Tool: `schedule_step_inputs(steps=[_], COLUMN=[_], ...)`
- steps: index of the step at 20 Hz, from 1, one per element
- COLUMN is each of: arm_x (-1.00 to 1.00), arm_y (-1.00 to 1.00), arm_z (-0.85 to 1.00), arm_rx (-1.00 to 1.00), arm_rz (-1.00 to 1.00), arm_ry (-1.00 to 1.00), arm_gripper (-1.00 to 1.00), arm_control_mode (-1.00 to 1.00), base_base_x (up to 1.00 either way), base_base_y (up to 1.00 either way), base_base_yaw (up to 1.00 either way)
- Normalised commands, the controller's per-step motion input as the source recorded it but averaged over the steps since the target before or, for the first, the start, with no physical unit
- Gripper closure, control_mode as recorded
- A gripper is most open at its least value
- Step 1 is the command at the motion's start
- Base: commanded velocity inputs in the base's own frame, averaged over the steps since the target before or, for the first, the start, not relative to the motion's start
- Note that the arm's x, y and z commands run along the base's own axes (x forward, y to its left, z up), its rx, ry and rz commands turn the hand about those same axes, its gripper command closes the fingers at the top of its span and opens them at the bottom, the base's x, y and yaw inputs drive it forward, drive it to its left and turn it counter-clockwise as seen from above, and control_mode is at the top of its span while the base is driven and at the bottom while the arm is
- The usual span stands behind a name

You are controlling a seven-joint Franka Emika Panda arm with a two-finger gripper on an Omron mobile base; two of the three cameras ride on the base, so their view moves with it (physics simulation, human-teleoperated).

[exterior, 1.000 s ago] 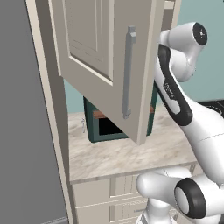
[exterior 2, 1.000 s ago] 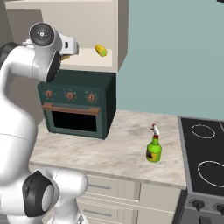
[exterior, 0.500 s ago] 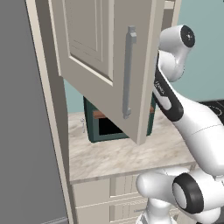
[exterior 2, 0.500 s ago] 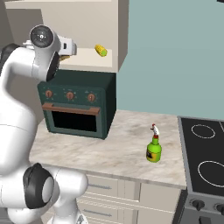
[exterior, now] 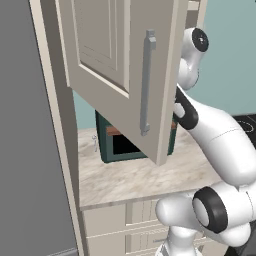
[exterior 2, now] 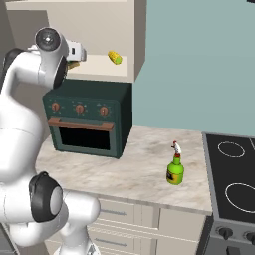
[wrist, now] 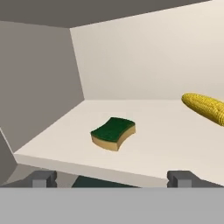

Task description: Pick the sponge and spray from the cabinet and place them on the counter.

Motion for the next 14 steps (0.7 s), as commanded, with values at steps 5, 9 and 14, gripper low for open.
schedule_step_inputs(steps=[5,9,14], arm_x=[0.24,0.24,0.22], arm_y=[0.07,0.07,0.09], arm_z=[-0.05,-0.09,-0.16], arm_rx=[-0.03,-0.01,0.00], arm_rz=[0.00,0.00,0.00], arm_ry=[0.05,0.04,0.01], arm_gripper=[-1.00,-1.00,-1.00], arm_control_mode=[-1.00,-1.00,-1.00], base_base_x=[0.00,0.00,0.00], base_base_y=[0.00,0.00,0.00], base_base_yaw=[0.00,0.00,0.00])
